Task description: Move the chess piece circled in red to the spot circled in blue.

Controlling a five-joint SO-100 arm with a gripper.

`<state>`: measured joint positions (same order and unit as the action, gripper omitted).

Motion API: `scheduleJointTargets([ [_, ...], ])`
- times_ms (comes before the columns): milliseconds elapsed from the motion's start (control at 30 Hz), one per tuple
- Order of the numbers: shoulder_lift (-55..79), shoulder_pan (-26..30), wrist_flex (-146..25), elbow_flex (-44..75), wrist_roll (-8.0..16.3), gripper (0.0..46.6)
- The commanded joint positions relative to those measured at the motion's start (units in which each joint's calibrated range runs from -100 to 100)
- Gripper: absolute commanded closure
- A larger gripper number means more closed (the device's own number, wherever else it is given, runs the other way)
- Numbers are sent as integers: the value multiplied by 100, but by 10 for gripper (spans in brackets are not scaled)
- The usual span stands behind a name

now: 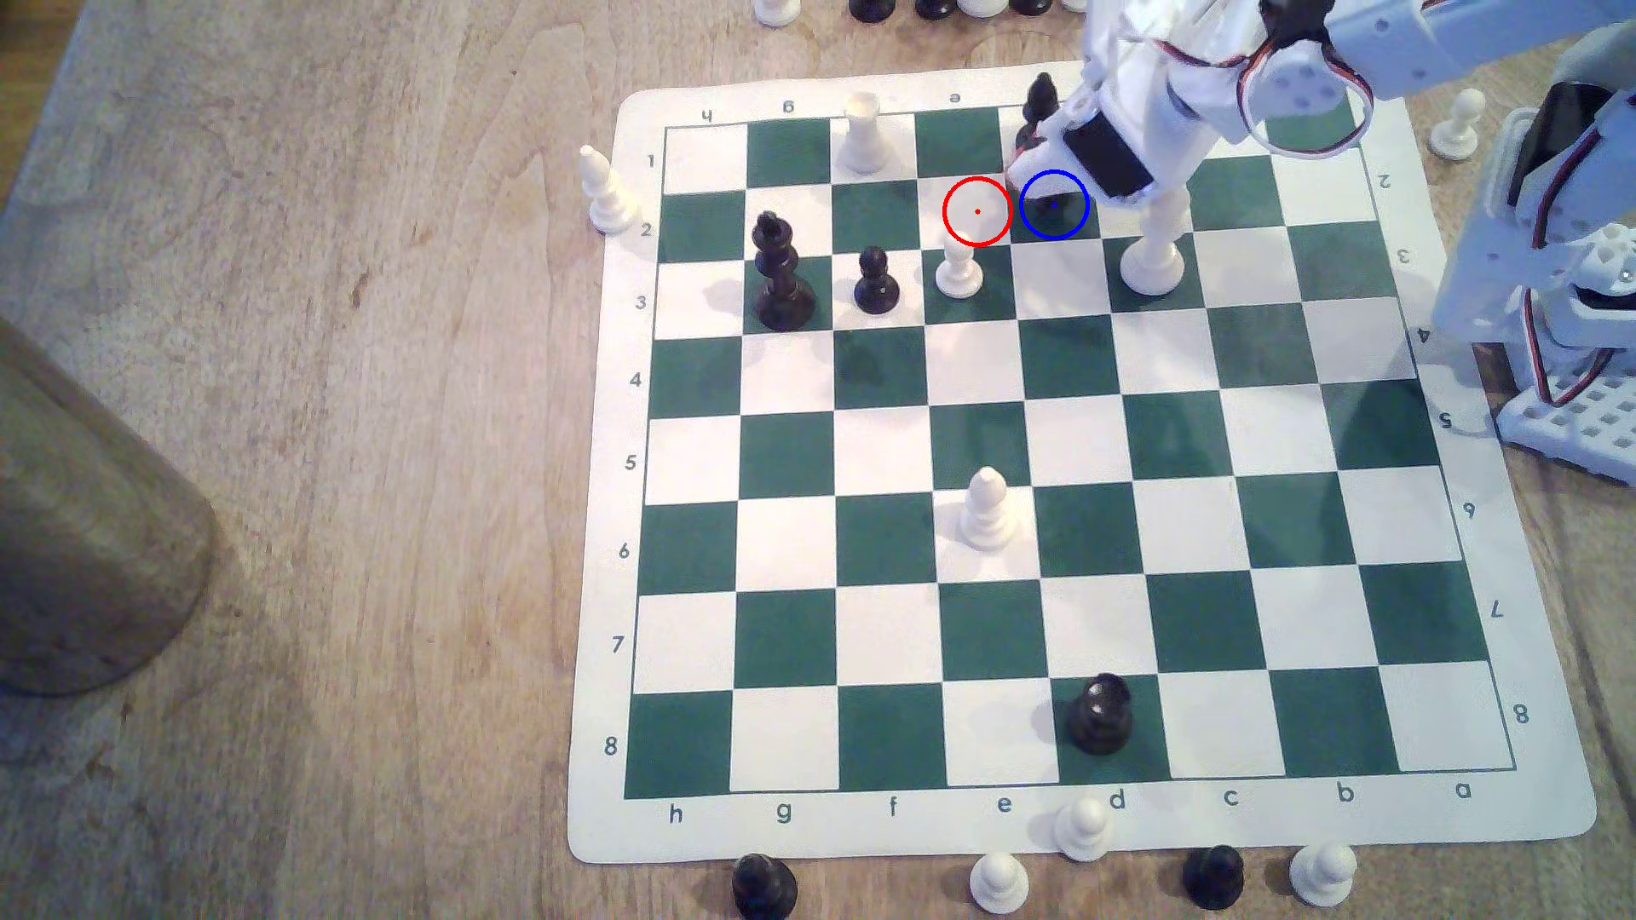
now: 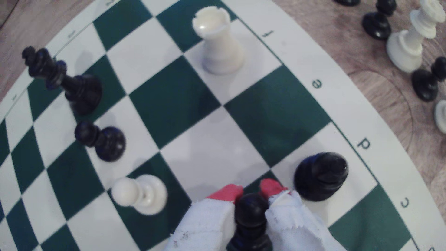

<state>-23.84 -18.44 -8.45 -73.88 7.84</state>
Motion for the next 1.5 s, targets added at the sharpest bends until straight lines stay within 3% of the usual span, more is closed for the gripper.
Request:
scheduleJointTargets([
  [0,-27,-14,165,135,-20,430],
  [167,-27,-53,181,135,-39,425],
  [367,-53,-69,230,117,-39,357],
  [1000,-1241,-155,-883,171,-20,309],
  [1467,-2404,64,-4078,1613,-49,299],
])
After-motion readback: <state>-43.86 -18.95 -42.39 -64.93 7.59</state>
